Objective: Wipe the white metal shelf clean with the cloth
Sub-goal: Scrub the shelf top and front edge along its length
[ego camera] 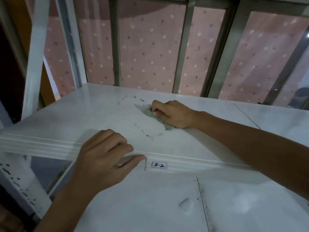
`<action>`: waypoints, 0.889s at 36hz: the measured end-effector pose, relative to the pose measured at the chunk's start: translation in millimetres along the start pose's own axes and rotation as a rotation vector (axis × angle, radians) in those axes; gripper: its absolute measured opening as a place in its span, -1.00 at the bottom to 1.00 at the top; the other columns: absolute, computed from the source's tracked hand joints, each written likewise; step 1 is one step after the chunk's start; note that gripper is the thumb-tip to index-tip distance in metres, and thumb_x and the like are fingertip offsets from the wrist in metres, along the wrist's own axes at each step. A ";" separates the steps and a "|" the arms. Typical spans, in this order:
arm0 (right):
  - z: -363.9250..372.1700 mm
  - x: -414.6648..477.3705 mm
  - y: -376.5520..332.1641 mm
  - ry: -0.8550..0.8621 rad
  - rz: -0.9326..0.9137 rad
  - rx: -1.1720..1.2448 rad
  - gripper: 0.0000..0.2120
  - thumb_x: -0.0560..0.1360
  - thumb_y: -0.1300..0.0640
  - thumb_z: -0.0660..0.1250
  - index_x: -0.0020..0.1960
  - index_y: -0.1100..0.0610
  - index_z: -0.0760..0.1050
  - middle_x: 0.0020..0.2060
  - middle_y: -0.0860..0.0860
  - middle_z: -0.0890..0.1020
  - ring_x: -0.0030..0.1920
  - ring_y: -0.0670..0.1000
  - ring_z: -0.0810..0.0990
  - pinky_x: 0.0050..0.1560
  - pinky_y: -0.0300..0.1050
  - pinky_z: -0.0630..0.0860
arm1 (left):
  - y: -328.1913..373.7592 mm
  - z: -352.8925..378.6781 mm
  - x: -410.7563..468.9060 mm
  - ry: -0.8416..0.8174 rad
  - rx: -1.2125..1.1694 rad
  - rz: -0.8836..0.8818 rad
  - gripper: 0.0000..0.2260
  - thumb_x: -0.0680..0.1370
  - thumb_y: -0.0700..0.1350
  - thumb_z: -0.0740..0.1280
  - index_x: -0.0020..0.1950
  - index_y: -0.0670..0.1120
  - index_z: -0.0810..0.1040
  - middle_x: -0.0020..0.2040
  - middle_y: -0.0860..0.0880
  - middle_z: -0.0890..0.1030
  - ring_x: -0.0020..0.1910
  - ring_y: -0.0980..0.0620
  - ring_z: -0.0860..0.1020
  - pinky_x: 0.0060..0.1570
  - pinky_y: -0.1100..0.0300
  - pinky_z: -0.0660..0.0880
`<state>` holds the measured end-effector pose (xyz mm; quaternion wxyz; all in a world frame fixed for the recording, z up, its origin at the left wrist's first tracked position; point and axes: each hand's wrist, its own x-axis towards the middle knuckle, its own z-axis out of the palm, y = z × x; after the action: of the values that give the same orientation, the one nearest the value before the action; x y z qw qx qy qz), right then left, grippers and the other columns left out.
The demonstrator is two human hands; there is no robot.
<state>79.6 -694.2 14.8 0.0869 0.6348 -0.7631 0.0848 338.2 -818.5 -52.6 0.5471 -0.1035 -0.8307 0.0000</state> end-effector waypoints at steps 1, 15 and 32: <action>-0.2 -2.1 -6.1 0.003 -0.008 0.004 -0.91 0.66 0.04 0.12 0.04 0.06 0.30 -0.39 -0.05 0.46 -0.38 0.05 0.44 -0.29 -0.07 0.40 | -2.0 -1.6 -0.8 0.005 0.008 0.001 -0.69 0.49 0.02 0.55 -0.29 -0.20 0.68 -0.29 -0.10 0.64 -0.33 -0.15 0.57 -0.29 -0.01 0.53; -10.0 -31.8 -93.2 -0.007 -0.150 0.033 -0.93 0.65 0.12 0.16 0.02 0.12 0.35 -0.46 -0.12 0.36 -0.44 -0.03 0.35 -0.37 -0.23 0.27 | -46.3 -11.8 -17.5 0.029 -0.041 -0.011 -0.64 0.49 0.07 0.55 -0.29 -0.21 0.67 -0.28 -0.09 0.66 -0.31 -0.12 0.59 -0.27 -0.02 0.55; -8.9 -65.3 -51.1 0.166 0.190 0.082 -0.93 0.65 0.09 0.16 0.06 0.09 0.35 -0.32 0.05 0.59 -0.35 0.08 0.53 -0.27 0.00 0.49 | -51.7 -5.5 7.4 0.013 -0.054 -0.042 -0.47 0.62 0.01 0.37 -0.52 -0.15 0.44 -0.54 -0.03 0.43 -0.53 -0.02 0.32 -0.38 0.17 0.34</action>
<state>141.7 -638.9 8.7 0.1152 0.5533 -0.8060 0.1758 331.5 -868.4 -37.9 0.5494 -0.1011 -0.8287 -0.0346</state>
